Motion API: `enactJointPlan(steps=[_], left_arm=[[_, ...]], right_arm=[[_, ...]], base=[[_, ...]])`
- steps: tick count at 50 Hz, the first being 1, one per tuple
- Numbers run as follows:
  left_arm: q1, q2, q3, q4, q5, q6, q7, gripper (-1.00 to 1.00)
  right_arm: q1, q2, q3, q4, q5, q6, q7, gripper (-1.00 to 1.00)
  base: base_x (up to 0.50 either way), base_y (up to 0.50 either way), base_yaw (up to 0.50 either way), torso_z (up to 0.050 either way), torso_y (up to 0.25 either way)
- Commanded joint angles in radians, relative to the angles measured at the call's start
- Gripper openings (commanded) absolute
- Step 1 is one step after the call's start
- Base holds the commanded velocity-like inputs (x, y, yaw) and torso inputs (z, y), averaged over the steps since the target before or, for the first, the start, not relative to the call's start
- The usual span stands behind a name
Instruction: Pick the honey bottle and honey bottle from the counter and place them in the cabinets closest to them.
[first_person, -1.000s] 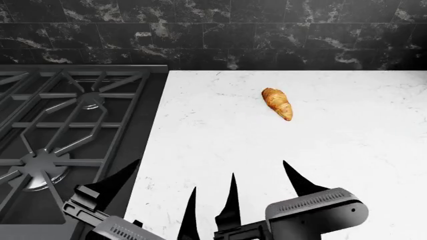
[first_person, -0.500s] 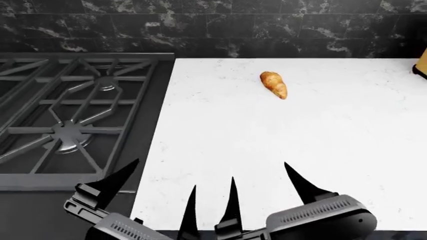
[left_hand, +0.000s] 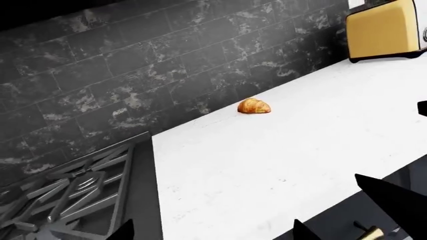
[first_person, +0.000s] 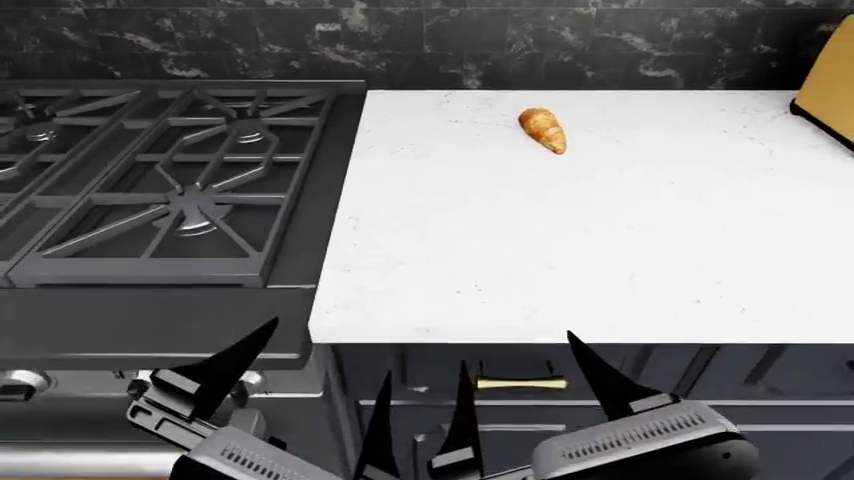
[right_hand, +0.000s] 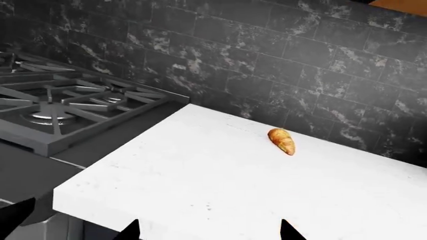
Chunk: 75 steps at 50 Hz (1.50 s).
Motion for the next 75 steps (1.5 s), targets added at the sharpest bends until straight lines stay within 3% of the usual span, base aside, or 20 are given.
enactJointPlan(steps=[1, 36, 75], left_arm=[[0.006, -0.002, -0.008, 0.000, 0.002, -0.003, 0.003, 1.00], [0.013, -0.004, -0.027, 0.015, -0.004, -0.026, 0.005, 1.00], [0.030, -0.006, -0.048, 0.008, -0.004, -0.036, 0.014, 1.00]], right_arm=[[0.031, 0.004, -0.062, -0.005, -0.036, -0.018, 0.019, 1.00], [0.201, -0.001, -0.264, -0.006, 0.012, -0.092, 0.158, 1.00], [0.156, -0.007, -0.257, 0.003, -0.031, -0.081, 0.140, 1.00]], base=[[0.00, 0.50, 0.00, 0.000, 0.000], [0.00, 0.50, 0.00, 0.000, 0.000], [0.00, 0.50, 0.00, 0.000, 0.000]])
